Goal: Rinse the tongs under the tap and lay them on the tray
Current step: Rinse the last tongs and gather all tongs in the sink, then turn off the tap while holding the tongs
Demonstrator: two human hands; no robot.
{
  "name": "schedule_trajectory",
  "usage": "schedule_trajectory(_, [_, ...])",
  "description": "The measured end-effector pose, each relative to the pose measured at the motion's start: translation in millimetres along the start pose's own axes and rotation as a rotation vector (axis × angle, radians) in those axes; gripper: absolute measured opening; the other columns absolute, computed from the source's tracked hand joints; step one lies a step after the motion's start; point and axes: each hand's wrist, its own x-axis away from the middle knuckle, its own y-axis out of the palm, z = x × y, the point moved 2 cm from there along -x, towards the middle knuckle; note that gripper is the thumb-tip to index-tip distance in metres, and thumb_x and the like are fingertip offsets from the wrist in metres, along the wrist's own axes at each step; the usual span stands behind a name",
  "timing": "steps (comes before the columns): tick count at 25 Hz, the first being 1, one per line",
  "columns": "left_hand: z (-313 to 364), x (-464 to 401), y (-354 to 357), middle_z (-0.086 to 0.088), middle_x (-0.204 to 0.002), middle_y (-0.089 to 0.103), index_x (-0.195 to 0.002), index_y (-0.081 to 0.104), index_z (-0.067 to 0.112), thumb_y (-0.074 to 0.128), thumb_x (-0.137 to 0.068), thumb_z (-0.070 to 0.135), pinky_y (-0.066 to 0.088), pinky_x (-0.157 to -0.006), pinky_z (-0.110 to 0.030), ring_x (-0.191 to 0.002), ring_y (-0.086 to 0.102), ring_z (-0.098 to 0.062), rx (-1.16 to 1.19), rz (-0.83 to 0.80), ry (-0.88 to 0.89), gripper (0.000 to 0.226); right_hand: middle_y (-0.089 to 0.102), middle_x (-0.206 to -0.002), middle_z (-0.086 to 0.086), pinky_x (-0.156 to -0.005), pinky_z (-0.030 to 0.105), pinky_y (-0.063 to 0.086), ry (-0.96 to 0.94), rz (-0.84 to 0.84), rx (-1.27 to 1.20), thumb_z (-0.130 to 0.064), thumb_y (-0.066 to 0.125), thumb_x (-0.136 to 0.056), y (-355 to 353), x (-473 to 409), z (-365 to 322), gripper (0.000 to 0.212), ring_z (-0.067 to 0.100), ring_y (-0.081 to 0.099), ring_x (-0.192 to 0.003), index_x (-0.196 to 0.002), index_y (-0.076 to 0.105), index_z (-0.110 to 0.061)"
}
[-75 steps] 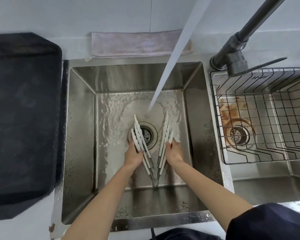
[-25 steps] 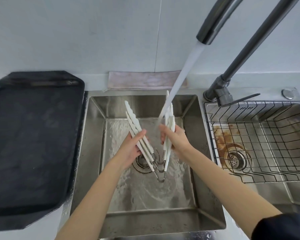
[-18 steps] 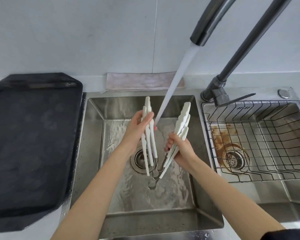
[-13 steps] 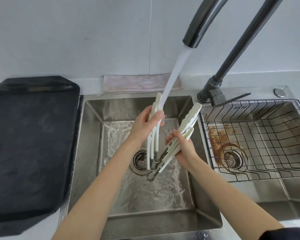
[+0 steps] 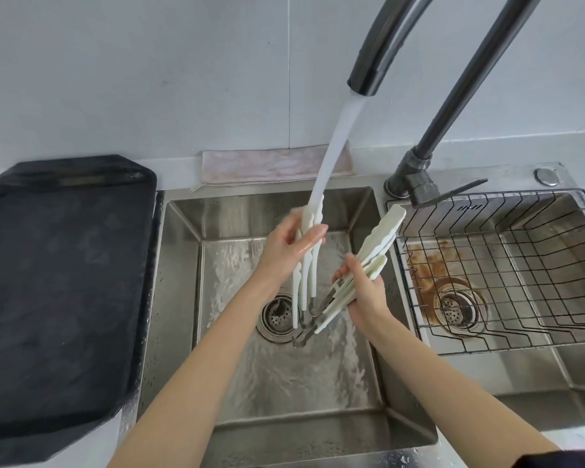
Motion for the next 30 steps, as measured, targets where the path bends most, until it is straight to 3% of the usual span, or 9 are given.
schedule_trajectory(3, [0,-5,1,0.005,-0.102,0.063,-0.112,0.053,0.031,0.061,-0.086,0.027,0.050,-0.085,-0.023,-0.095,0.063,-0.015,-0.055,0.068,0.014,0.028,0.047,-0.042,-0.007,-0.053,0.026,0.042,-0.031,0.002,-0.050,-0.013,0.055,-0.091,6,2,-7,0.024,0.011,0.045,-0.047,-0.069,0.048,-0.015])
schedule_trajectory(6, [-8,-2,-2,0.003,-0.099,0.063,-0.106,0.049,0.033,0.064,-0.084,0.023,0.049,-0.067,-0.007,-0.089,0.063,-0.011,-0.038,0.141,-0.041,0.028,0.047,-0.041,-0.010,-0.053,0.025,0.041,-0.055,-0.005,0.014,-0.014,0.058,-0.090,10,2,-12,0.021,0.010,0.044,-0.048,-0.072,0.047,-0.017])
schedule_trajectory(9, [-20,4,-8,0.003,-0.087,0.063,-0.117,0.052,0.015,0.063,-0.085,0.018,0.048,-0.057,-0.004,-0.070,0.067,-0.002,-0.041,0.224,-0.112,0.034,0.050,-0.047,-0.006,-0.060,0.029,0.043,-0.082,-0.042,0.216,-0.020,0.062,-0.087,12,4,-16,0.019,0.014,0.046,-0.053,-0.073,0.049,-0.017])
schedule_trajectory(12, [-25,8,-12,0.002,-0.074,0.064,-0.109,0.057,0.007,0.058,-0.088,0.014,0.048,-0.051,-0.005,-0.050,0.064,0.006,-0.012,0.328,-0.158,0.023,0.060,-0.073,0.000,-0.083,0.039,0.054,-0.101,-0.158,0.410,-0.029,0.065,-0.084,15,7,-26,0.019,0.016,0.059,-0.072,-0.094,0.055,-0.016])
schedule_trajectory(16, [-18,10,-10,0.000,-0.074,0.065,-0.087,0.057,0.021,0.058,-0.089,0.019,0.058,-0.061,-0.025,-0.049,0.066,-0.003,0.176,0.361,-0.230,0.003,0.061,-0.122,0.006,-0.099,0.036,0.046,-0.174,-0.209,0.630,-0.046,0.052,-0.088,8,13,-52,0.053,0.021,0.059,-0.113,-0.129,0.048,-0.013])
schedule_trajectory(20, [-9,11,-9,-0.002,-0.073,0.064,-0.084,0.055,0.022,0.059,-0.088,0.020,0.057,-0.054,-0.022,-0.044,0.064,-0.002,0.179,0.387,-0.221,0.007,0.061,-0.088,-0.001,-0.074,0.023,0.051,-0.254,0.097,0.120,-0.030,0.040,-0.098,-25,2,-99,0.040,0.010,0.060,-0.077,-0.133,0.042,-0.010])
schedule_trajectory(22, [-6,13,-8,-0.002,-0.073,0.064,-0.083,0.054,0.023,0.059,-0.088,0.019,0.055,-0.049,-0.017,-0.043,0.064,-0.001,0.192,0.403,-0.220,0.008,0.056,-0.077,-0.006,-0.063,0.019,0.046,-0.317,0.209,0.118,-0.026,0.041,-0.099,-41,-11,-119,0.043,0.006,0.052,-0.066,-0.138,0.037,-0.010])
schedule_trajectory(26, [-3,16,-7,-0.002,-0.075,0.065,-0.084,0.055,0.023,0.060,-0.088,0.019,0.057,-0.057,-0.020,-0.046,0.065,-0.001,0.204,0.419,-0.225,0.007,0.051,-0.069,-0.006,-0.059,0.015,0.045,-0.401,0.267,0.179,-0.026,0.042,-0.098,-44,-24,-141,0.017,0.003,0.050,-0.062,-0.092,0.057,-0.021])
schedule_trajectory(30, [-3,18,-8,-0.002,-0.076,0.066,-0.085,0.056,0.021,0.062,-0.087,0.019,0.058,-0.055,-0.018,-0.049,0.065,-0.003,0.216,0.425,-0.224,0.006,0.052,-0.065,-0.005,-0.058,0.013,0.047,-0.441,0.295,0.259,-0.026,0.044,-0.097,-45,-29,-146,0.026,0.004,0.050,-0.058,-0.073,0.054,-0.023])
